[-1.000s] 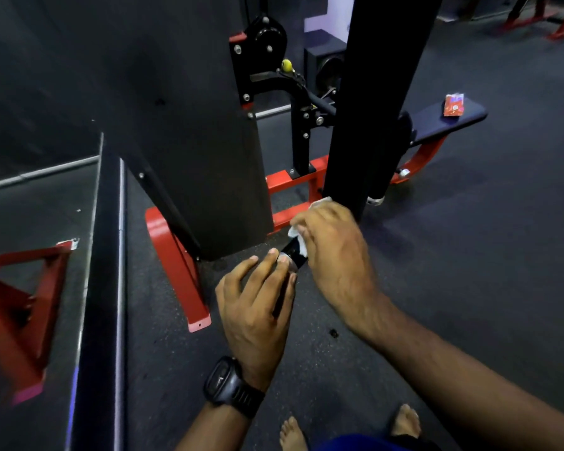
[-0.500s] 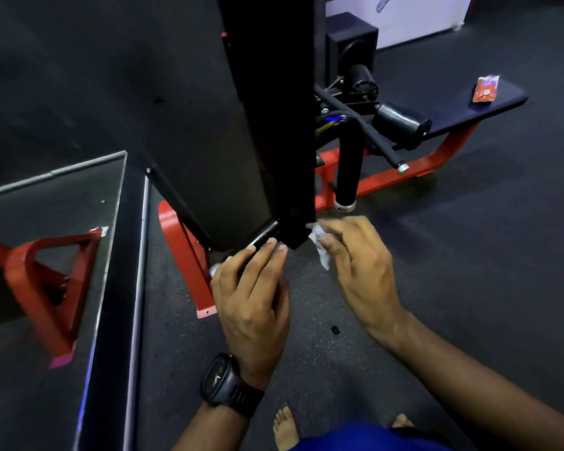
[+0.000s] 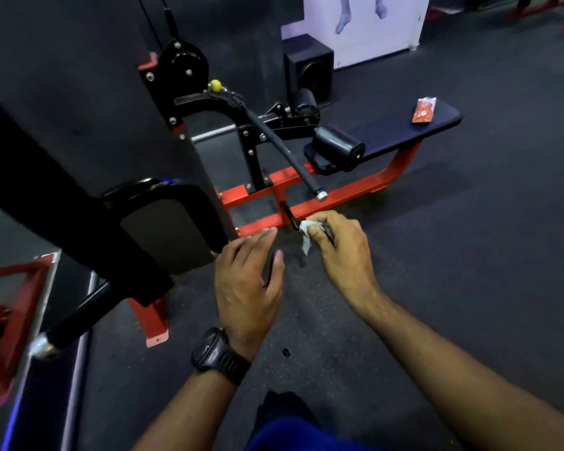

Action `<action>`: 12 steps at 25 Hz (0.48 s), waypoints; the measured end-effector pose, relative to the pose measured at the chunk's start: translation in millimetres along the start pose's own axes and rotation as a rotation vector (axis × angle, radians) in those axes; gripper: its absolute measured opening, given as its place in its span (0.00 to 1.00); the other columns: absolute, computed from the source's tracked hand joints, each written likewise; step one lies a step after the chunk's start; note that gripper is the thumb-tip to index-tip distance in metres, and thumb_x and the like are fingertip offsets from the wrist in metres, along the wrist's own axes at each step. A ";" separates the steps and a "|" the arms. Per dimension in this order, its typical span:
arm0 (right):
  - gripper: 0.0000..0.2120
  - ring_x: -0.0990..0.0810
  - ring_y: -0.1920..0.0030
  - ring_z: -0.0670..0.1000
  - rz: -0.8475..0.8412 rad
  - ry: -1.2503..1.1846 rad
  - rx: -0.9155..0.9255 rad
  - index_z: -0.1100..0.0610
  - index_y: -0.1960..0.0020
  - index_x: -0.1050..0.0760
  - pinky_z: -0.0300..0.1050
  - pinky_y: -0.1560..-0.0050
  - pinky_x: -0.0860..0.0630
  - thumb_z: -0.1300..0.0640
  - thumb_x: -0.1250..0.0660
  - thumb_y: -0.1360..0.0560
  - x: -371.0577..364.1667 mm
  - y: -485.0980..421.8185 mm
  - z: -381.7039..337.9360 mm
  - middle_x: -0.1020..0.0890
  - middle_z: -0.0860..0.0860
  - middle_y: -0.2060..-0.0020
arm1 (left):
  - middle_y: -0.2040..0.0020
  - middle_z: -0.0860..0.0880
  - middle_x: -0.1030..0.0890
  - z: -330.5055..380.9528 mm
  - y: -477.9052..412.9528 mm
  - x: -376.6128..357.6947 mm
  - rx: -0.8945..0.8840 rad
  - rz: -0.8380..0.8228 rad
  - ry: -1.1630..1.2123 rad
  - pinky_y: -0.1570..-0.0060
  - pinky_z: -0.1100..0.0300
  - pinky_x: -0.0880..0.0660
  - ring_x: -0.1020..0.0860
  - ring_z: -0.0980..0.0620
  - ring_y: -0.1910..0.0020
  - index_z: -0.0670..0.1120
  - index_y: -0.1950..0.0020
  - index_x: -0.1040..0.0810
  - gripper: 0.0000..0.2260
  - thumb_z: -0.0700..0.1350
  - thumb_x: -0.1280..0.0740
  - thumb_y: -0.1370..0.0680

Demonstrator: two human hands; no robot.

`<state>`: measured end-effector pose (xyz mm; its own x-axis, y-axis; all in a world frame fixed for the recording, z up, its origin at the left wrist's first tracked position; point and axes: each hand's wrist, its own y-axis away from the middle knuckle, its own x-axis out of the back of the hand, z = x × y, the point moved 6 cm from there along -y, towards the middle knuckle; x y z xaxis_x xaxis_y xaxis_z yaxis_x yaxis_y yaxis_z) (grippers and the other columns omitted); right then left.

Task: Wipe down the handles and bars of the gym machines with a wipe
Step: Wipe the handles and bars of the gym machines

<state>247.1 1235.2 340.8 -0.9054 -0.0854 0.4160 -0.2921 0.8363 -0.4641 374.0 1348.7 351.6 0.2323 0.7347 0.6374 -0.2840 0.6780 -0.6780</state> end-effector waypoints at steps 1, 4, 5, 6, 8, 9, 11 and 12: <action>0.03 0.28 0.58 0.27 -0.014 -0.011 -0.018 0.59 0.56 0.21 0.22 0.54 0.36 0.63 0.32 0.24 6.3 -10.2 11.5 0.25 0.36 0.67 | 0.43 0.51 0.18 3.4 -8.4 -15.7 0.012 -0.013 0.009 0.45 0.52 0.26 0.24 0.50 0.46 0.45 0.37 0.20 0.15 0.47 0.35 0.22; 0.02 0.24 0.56 0.36 -0.073 -0.017 -0.109 0.56 0.55 0.21 0.29 0.54 0.32 0.61 0.32 0.25 10.0 -49.7 57.2 0.21 0.41 0.62 | 0.44 0.52 0.18 3.5 -33.4 -69.1 0.117 -0.040 0.044 0.50 0.50 0.26 0.25 0.51 0.48 0.48 0.37 0.21 0.15 0.48 0.36 0.22; 0.02 0.24 0.55 0.39 -0.093 -0.013 -0.145 0.54 0.55 0.21 0.33 0.53 0.29 0.60 0.32 0.25 7.9 -64.0 73.3 0.20 0.43 0.59 | 0.45 0.52 0.18 0.5 -41.3 -86.1 0.152 -0.041 0.050 0.51 0.49 0.25 0.24 0.51 0.49 0.48 0.37 0.21 0.15 0.49 0.37 0.22; 0.03 0.23 0.54 0.40 -0.111 0.001 -0.159 0.52 0.56 0.22 0.36 0.51 0.28 0.59 0.32 0.25 6.3 -81.4 90.2 0.20 0.44 0.56 | 0.45 0.53 0.18 -3.1 -50.4 -106.8 0.178 -0.041 0.049 0.52 0.48 0.25 0.24 0.51 0.49 0.48 0.37 0.21 0.15 0.49 0.37 0.22; 0.04 0.24 0.54 0.41 -0.149 0.053 -0.139 0.50 0.56 0.24 0.37 0.51 0.28 0.58 0.32 0.25 2.2 -120.2 119.0 0.21 0.44 0.55 | 0.45 0.52 0.18 -13.3 -71.2 -151.2 0.213 -0.048 0.037 0.52 0.47 0.24 0.24 0.50 0.49 0.48 0.37 0.21 0.16 0.50 0.37 0.22; 0.05 0.25 0.54 0.41 -0.176 0.073 -0.133 0.49 0.56 0.25 0.38 0.50 0.29 0.59 0.33 0.25 -0.4 -140.6 132.6 0.22 0.44 0.54 | 0.45 0.52 0.17 -19.0 -83.4 -172.7 0.233 -0.052 0.031 0.52 0.47 0.24 0.24 0.50 0.49 0.47 0.38 0.20 0.16 0.50 0.37 0.22; 0.07 0.26 0.54 0.42 -0.248 0.103 -0.143 0.48 0.55 0.27 0.40 0.50 0.29 0.60 0.33 0.25 -8.7 -178.2 156.1 0.23 0.45 0.54 | 0.46 0.51 0.17 -29.6 -106.6 -206.5 0.288 -0.035 0.016 0.51 0.48 0.24 0.23 0.49 0.51 0.46 0.38 0.20 0.16 0.50 0.37 0.23; 0.07 0.26 0.54 0.43 -0.289 0.116 -0.147 0.49 0.55 0.27 0.40 0.50 0.29 0.60 0.34 0.25 -14.1 -192.2 165.5 0.23 0.45 0.54 | 0.48 0.50 0.17 -34.4 -114.9 -218.8 0.316 -0.029 0.001 0.51 0.48 0.24 0.23 0.48 0.52 0.46 0.39 0.19 0.16 0.50 0.38 0.23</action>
<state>265.0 986.0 294.6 -0.7480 -0.2748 0.6041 -0.4759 0.8566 -0.1996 387.8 1110.9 277.5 0.2453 0.7149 0.6547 -0.5520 0.6582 -0.5119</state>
